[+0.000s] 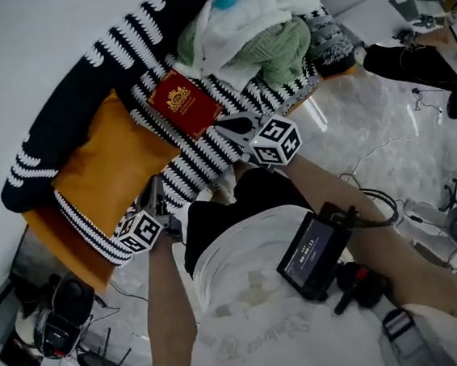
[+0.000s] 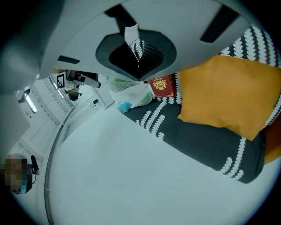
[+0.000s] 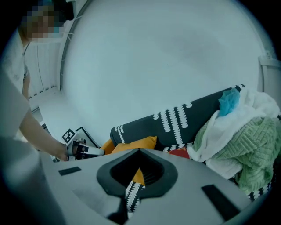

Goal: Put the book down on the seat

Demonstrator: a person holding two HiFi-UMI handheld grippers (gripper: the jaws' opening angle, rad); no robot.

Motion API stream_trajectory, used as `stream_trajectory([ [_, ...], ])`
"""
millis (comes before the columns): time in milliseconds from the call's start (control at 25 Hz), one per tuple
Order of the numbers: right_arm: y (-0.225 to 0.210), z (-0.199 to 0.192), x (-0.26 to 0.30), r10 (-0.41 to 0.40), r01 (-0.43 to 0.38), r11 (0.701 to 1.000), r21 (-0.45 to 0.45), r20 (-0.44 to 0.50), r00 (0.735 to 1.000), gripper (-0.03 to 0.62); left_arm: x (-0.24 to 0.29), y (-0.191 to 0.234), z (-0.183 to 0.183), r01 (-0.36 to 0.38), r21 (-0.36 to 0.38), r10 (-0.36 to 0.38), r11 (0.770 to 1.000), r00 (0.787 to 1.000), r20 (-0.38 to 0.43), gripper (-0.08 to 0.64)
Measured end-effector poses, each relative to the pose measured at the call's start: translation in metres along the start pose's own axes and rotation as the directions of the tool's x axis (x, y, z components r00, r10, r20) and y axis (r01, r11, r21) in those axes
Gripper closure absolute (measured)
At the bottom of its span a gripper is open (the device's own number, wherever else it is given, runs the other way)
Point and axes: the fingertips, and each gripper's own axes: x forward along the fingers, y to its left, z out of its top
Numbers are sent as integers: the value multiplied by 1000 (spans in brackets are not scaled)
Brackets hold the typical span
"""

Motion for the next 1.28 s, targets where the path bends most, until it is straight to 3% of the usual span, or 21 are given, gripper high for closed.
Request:
stream_trajectory([
  [520, 47, 46, 6, 25, -18, 998, -67, 99, 995, 578, -23, -14, 40, 66, 138, -73, 988, 996, 45, 549],
  [760, 38, 42, -35, 10, 2, 996, -93, 127, 992, 578, -21, -57, 41, 83, 265, -108, 961, 991, 83, 549],
  [1000, 60, 67, -46, 20, -1, 993, -117, 167, 986, 578, -46, -82, 72, 58, 370, -115, 927, 984, 134, 549],
  [1160, 19, 73, -31, 12, 16, 989, -150, 182, 983, 578, 2, -76, 88, 77, 407, -152, 910, 976, 154, 549],
  [1280, -11, 88, -41, 13, 15, 989, -145, 189, 982, 578, 34, -96, 100, 78, 417, -153, 906, 977, 149, 549],
])
